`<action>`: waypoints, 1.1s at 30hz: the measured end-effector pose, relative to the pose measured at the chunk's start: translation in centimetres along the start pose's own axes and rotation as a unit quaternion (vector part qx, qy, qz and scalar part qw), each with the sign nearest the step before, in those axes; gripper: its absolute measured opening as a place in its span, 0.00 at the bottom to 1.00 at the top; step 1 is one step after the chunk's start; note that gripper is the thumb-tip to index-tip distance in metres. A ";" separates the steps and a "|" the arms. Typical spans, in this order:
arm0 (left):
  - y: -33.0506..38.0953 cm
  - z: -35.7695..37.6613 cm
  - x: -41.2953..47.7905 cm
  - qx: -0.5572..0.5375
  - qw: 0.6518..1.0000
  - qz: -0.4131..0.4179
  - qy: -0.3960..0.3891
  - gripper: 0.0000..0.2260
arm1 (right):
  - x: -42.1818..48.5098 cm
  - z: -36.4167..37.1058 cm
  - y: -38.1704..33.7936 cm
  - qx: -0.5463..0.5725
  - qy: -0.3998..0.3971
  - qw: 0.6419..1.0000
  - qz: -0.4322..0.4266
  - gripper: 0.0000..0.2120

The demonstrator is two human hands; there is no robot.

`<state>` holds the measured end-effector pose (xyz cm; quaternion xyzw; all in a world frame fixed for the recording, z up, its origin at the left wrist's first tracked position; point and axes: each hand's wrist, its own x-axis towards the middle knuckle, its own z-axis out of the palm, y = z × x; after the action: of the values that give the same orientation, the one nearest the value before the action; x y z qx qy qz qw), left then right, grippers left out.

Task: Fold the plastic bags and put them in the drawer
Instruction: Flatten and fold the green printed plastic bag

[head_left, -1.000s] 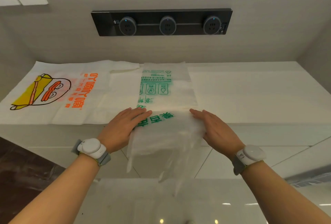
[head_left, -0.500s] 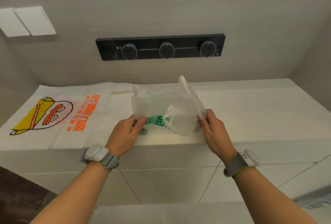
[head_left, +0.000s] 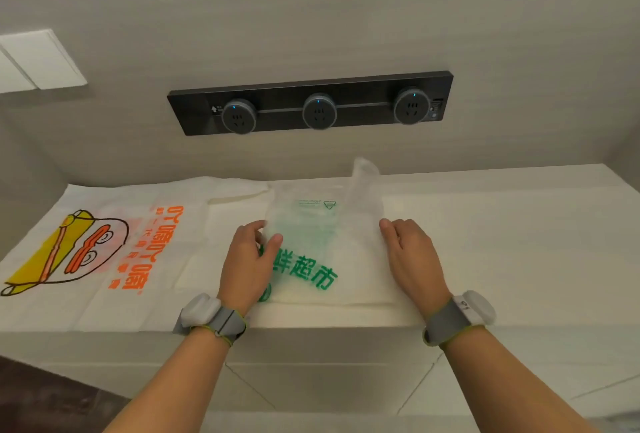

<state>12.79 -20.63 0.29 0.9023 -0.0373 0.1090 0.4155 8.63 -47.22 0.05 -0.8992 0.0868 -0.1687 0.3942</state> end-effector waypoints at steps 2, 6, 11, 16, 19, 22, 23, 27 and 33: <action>-0.5 0.6 0.1 0.044 0.999 -0.004 -0.005 0.22 | 0.6 0.3 0.7 -0.021 -0.008 1.000 0.016 0.19; -0.5 1.1 0.2 0.064 0.998 -0.021 -0.015 0.27 | 1.4 0.8 0.8 -0.059 -0.020 0.997 0.051 0.25; 0.5 0.7 1.5 0.086 0.993 -0.066 -0.035 0.29 | 1.7 0.9 -0.6 -0.158 -0.011 0.986 0.058 0.27; 0.9 0.9 3.2 0.062 0.987 -0.126 -0.076 0.29 | 2.8 0.7 -2.1 -0.158 -0.090 0.978 0.098 0.25; 1.1 0.8 3.3 0.030 0.986 -0.149 -0.067 0.25 | 3.1 0.8 -2.2 -0.109 -0.112 0.982 0.111 0.22; 1.4 0.4 2.9 -0.043 0.986 -0.152 -0.048 0.20 | 2.9 0.5 -2.4 -0.011 -0.112 0.986 0.126 0.18; 1.3 0.2 2.8 -0.071 0.984 -0.154 -0.046 0.19 | 2.8 0.4 -2.6 0.023 -0.115 0.984 0.135 0.17; 0.9 -1.0 2.4 -0.124 0.981 -0.134 -0.066 0.21 | 2.6 0.2 -3.5 0.143 -0.101 0.970 0.169 0.15; 0.8 -3.5 3.6 -0.169 0.983 -0.063 -0.035 0.14 | 2.1 0.4 -5.3 0.249 -0.037 0.957 0.145 0.29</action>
<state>15.61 -18.46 3.94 0.8228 -0.0133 0.0431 0.5666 10.85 -43.96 4.20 -0.7559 0.1571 -0.0923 0.6288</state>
